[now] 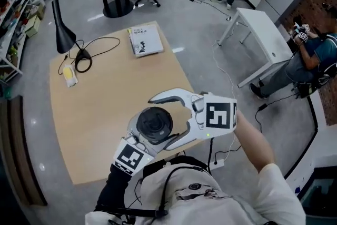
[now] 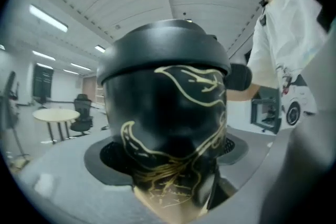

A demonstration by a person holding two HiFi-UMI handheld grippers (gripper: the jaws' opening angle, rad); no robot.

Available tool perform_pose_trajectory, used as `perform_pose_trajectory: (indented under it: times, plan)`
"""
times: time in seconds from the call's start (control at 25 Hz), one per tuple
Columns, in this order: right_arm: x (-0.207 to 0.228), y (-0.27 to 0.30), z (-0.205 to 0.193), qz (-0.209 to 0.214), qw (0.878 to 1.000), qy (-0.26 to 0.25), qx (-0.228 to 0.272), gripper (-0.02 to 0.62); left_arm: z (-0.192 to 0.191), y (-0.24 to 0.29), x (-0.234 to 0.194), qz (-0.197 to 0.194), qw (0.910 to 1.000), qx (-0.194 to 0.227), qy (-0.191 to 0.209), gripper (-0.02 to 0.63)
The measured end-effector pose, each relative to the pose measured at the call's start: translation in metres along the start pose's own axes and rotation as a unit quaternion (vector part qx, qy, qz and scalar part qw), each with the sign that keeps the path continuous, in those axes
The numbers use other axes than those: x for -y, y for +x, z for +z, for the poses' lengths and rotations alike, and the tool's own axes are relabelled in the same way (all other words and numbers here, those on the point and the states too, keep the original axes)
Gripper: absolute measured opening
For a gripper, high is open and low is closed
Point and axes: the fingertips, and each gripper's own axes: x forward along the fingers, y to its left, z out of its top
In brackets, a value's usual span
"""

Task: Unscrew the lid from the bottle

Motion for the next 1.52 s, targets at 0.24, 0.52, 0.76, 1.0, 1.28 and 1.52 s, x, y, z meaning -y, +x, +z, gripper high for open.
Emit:
perform_pose_trajectory:
  times: [0.24,0.52,0.76,1.0,1.28,1.52]
  plan:
    - [0.030,0.008,0.009,-0.143,0.983,0.061,0.094,0.421,-0.015,-0.012,-0.043,0.171,0.9827,-0.055,0.047,0.440]
    - [-0.031,-0.005,-0.007,0.150,0.987,-0.058,0.001,0.416,-0.003,-0.006,0.041,-0.072,0.9962,-0.004,0.049,0.442]
    - [0.013,0.000,0.024,0.018,0.998,0.027,0.056,0.511,-0.007,-0.028,-0.016,0.101,0.9944,-0.031,0.000,0.440]
    - [0.027,0.034,0.016,-0.069,0.994,0.051,0.061,0.456,-0.017,-0.034,-0.047,0.221,0.9716,-0.078,0.030,0.440]
    - [-0.042,0.005,0.015,0.232,0.967,-0.091,0.044,0.449,0.009,-0.016,0.047,-0.091,0.9952,0.006,0.037,0.440]
    - [0.018,-0.006,0.007,-0.038,0.993,0.088,0.074,0.522,-0.019,-0.017,-0.011,0.076,0.9963,-0.039,-0.005,0.440]
